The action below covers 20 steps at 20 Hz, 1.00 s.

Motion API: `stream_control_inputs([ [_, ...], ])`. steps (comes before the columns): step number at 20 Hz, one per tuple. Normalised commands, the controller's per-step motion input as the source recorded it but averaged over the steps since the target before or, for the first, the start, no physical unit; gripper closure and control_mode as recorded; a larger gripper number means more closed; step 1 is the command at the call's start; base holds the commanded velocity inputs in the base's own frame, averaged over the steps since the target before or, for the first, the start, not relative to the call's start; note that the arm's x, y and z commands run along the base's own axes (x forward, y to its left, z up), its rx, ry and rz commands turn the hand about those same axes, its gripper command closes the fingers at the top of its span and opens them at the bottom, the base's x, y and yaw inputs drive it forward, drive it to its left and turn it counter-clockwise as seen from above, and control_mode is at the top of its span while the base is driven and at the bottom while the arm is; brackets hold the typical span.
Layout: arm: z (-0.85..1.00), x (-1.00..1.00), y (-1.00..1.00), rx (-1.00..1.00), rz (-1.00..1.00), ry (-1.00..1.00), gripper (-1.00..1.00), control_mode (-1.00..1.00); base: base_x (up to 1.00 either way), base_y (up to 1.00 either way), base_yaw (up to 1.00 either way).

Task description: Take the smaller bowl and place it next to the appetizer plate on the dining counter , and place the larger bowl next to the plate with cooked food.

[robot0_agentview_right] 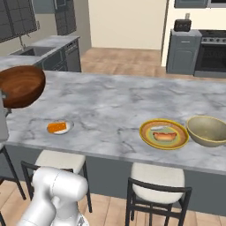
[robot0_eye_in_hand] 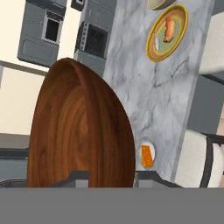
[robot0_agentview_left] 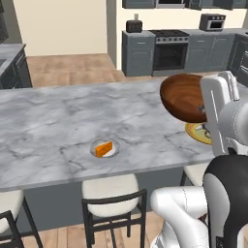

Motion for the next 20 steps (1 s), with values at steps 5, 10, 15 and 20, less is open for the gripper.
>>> stream_control_inputs([
  [5,-0.19,0.48,-0.2,0.02,0.12,0.17,1.0,-1.0,0.4,0.0,-0.06],
  [10,-0.66,0.42,-0.7,0.0,0.57,0.05,1.0,-1.0,0.0,0.0,0.0],
  [15,-0.58,0.46,-0.14,-0.14,0.31,-0.01,1.0,-1.0,0.0,0.0,0.0],
  [20,-0.61,0.76,0.0,-0.15,0.0,0.15,1.0,-1.0,0.0,0.0,0.0],
])
